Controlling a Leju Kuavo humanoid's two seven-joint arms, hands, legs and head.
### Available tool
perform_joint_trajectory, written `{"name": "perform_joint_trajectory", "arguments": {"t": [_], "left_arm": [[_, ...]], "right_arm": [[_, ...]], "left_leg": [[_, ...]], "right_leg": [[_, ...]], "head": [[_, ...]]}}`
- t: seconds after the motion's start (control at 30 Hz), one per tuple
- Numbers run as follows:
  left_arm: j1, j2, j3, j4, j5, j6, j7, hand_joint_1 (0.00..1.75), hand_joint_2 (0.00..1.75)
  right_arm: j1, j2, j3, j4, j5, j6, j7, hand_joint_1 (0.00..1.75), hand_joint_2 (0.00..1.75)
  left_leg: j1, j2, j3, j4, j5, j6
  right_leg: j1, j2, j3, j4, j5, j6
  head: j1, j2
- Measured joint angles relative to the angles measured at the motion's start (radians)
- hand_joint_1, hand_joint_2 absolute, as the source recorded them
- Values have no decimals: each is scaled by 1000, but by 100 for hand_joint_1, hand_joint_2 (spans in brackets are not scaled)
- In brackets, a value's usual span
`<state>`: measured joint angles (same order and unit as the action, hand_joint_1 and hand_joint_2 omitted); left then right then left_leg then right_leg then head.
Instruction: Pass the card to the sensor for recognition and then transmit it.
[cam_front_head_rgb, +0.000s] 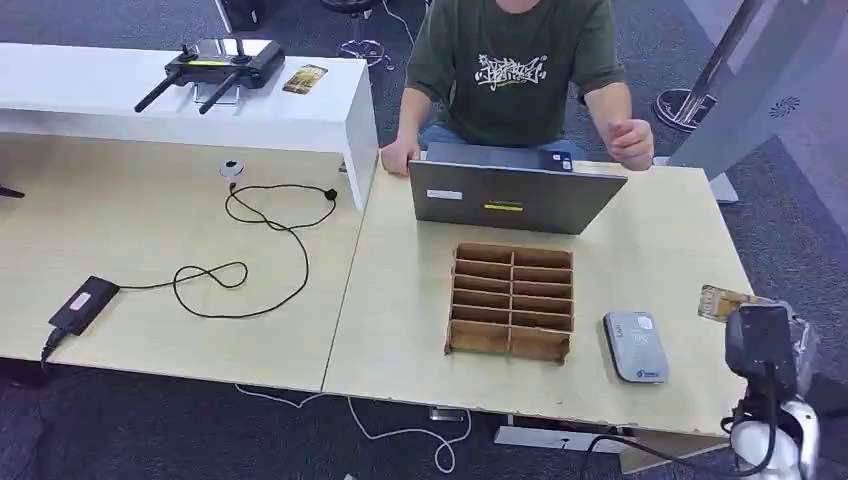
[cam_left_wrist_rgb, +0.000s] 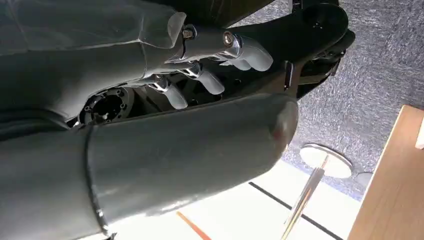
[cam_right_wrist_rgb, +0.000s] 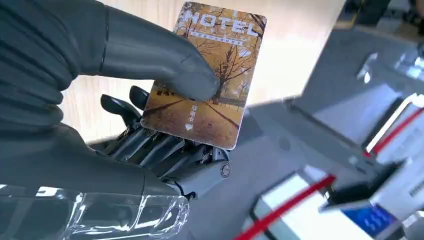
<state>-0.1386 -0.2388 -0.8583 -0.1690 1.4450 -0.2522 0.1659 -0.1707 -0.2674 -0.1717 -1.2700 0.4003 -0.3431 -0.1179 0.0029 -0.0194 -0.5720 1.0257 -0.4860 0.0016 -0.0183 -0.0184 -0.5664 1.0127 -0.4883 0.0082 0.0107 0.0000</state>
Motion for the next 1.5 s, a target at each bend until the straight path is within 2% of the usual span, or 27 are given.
{"name": "perform_joint_trajectory", "arguments": {"t": [0.13,0.23,0.33,0.4,0.43,0.5,0.63,0.73,0.93,0.97,1.1,1.17,1.33,1.5], "left_arm": [[0,0,0,0,-3,0,-13,0,0],[0,0,0,0,-8,0,-21,0,0],[0,0,0,0,-15,0,-22,0,0],[0,0,0,0,-17,0,-23,0,0],[0,0,0,0,-18,0,-23,0,0],[0,0,-1,0,-22,0,-23,0,0],[0,1,-14,1,-22,-5,-23,0,0],[-1,2,-17,1,-23,-11,-23,0,0],[-1,2,-18,1,-24,-10,-23,0,0],[-1,1,-18,1,-25,-11,-23,0,0],[-2,2,-26,1,-30,-11,-23,0,0],[-2,1,-29,1,-34,-13,-23,0,0],[-3,1,-30,1,-39,-13,-23,0,0],[-3,2,-34,1,-50,-22,-16,0,0]], "right_arm": [[15,6,0,-22,196,-127,20,175,175],[35,18,0,-50,401,-230,60,175,175],[58,31,-3,-75,677,-320,125,175,175],[71,43,-14,-94,834,-344,157,173,175],[77,50,-21,-106,924,-346,179,161,175],[93,58,-43,-147,1115,-347,234,155,175],[111,29,-44,-182,1138,-348,331,157,175],[110,-28,-3,-185,1138,-348,448,159,175],[74,-122,141,-172,1139,-348,608,159,175],[65,-133,165,-168,1139,-347,631,154,175],[20,-172,273,-154,1139,-347,719,155,175],[-1,-182,317,-150,1139,-347,740,164,175],[-64,-191,415,-142,1139,-347,764,161,175],[-139,-175,488,-131,1139,-347,690,159,175]], "left_leg": [[0,0,0,0,0,0],[0,0,0,0,0,0],[0,0,0,0,0,0],[0,0,0,0,0,0],[0,0,0,0,0,0],[0,0,0,0,0,0],[0,0,0,0,0,0],[0,1,-1,0,0,0],[-1,1,0,0,0,0],[-1,1,0,0,0,0],[-1,1,0,0,0,0],[-1,1,0,0,0,0],[0,1,0,0,0,0],[-1,1,0,0,1,0]], "right_leg": [[0,0,0,0,0,0],[0,0,0,0,0,0],[0,0,0,0,0,0],[0,0,0,0,0,0],[0,0,0,0,0,0],[0,0,0,0,0,0],[-1,1,0,0,0,0],[-1,1,0,0,0,1],[-1,1,0,0,1,1],[-1,1,0,0,1,1],[-1,1,0,0,1,1],[-1,1,0,1,1,1],[-1,2,0,1,1,1],[-1,1,0,1,1,1]], "head": [[0,0],[0,0],[0,0],[0,0],[0,0],[0,0],[0,0],[0,0],[0,0],[0,0],[0,0],[0,0],[0,0],[0,0]]}}
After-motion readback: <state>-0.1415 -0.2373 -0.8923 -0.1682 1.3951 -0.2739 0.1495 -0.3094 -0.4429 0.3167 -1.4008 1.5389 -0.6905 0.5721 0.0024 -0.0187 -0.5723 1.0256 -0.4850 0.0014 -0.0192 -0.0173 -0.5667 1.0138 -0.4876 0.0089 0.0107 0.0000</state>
